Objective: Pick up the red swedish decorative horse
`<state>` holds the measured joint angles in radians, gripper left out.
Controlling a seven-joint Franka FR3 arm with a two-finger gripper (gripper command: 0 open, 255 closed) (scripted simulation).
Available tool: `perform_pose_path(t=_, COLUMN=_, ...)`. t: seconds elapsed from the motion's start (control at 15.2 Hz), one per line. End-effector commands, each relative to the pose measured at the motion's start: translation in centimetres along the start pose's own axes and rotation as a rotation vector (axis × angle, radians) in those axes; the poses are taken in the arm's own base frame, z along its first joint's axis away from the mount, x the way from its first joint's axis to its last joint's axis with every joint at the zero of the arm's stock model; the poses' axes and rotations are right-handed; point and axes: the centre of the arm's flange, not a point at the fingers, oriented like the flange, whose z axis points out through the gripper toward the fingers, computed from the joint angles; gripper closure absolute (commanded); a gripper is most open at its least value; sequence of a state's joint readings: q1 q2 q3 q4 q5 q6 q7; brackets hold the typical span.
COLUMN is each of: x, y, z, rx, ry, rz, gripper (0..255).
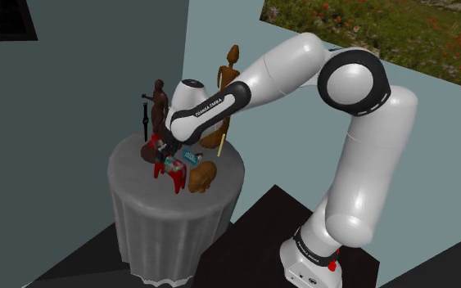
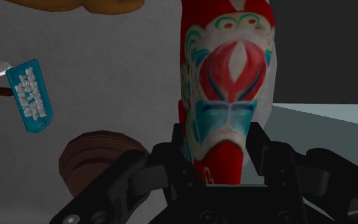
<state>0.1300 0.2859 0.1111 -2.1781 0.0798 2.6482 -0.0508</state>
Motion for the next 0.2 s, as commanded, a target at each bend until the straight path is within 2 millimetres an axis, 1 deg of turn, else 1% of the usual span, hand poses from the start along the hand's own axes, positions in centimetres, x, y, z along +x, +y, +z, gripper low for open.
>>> perform_pose_path(t=0.0, x=0.13, y=-0.15, z=-1.2, rx=0.0, ry=0.001, rz=0.0, gripper=255)
perform_pose_path(t=0.13, x=0.14, y=-0.15, z=-1.28, rx=0.0, ry=0.001, rz=0.0, gripper=255)
